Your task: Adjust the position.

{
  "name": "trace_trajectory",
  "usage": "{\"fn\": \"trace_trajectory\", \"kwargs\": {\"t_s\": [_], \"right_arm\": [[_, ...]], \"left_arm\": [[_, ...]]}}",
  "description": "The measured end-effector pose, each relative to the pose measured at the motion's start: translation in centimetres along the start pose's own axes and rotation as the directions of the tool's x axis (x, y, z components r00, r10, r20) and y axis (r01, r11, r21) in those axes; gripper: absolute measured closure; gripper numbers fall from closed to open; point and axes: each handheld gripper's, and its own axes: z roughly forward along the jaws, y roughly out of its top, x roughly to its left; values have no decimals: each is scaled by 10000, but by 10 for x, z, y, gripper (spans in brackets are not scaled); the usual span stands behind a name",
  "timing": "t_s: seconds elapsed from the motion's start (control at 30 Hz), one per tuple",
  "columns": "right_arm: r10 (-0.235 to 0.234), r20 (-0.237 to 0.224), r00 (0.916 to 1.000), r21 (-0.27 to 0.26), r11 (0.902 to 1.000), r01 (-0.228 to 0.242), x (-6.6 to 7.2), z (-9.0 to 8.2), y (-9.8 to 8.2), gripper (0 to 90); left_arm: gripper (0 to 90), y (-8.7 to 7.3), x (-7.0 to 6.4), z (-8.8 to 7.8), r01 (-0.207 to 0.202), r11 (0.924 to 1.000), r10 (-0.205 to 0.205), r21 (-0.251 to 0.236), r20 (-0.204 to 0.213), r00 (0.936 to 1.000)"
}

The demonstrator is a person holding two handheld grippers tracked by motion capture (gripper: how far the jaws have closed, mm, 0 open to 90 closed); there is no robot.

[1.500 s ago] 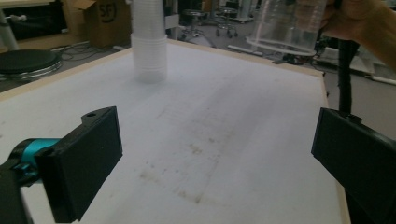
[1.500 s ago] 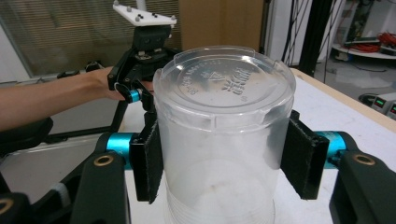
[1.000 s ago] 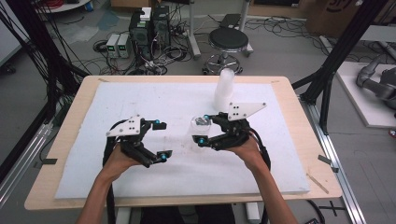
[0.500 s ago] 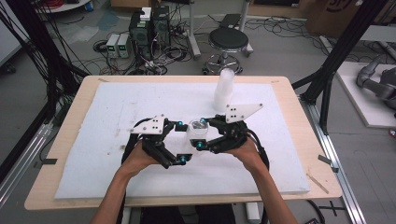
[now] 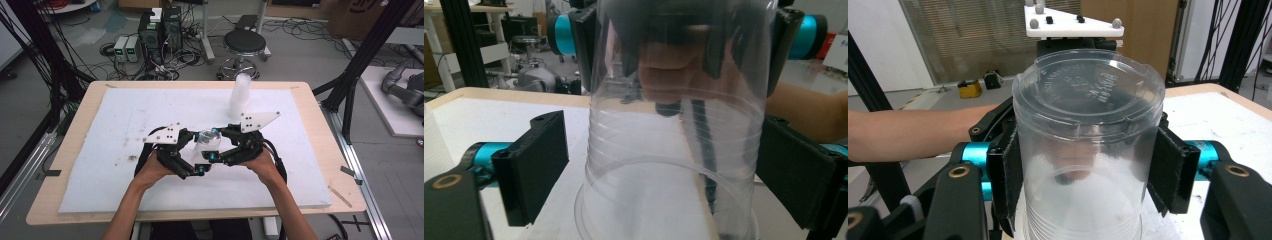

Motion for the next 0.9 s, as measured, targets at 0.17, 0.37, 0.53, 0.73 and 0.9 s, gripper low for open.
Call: {"fn": "trace_trajectory", "kwargs": {"t_s": [0.17, 0.37, 0.53, 0.73, 0.9], "right_arm": [[1, -82, 10000, -56, 10000, -1, 0, 1, -1, 391], [71, -146, 9999, -246, 9997, -74, -2, -2, -2, 391], [105, -150, 9998, -311, 9995, -110, -3, -2, -2, 392], [174, -195, 9997, -237, 9996, -178, -3, 0, -4, 392], [180, -194, 9996, -235, 9996, -185, -4, 0, -4, 394]], "left_arm": [[149, 0, -1, 0, -99, 9999, 99, -19, 18, 9999], [163, -1, -2, 1, -91, 10000, 91, -8, 21, 10000], [235, -4, -3, 1, -161, 9999, 161, 21, 73, 9998], [276, -5, -2, 0, -94, 10000, 94, -33, -5, 10000], [295, -5, -2, -1, -53, 10000, 53, -29, 23, 10000]]}}
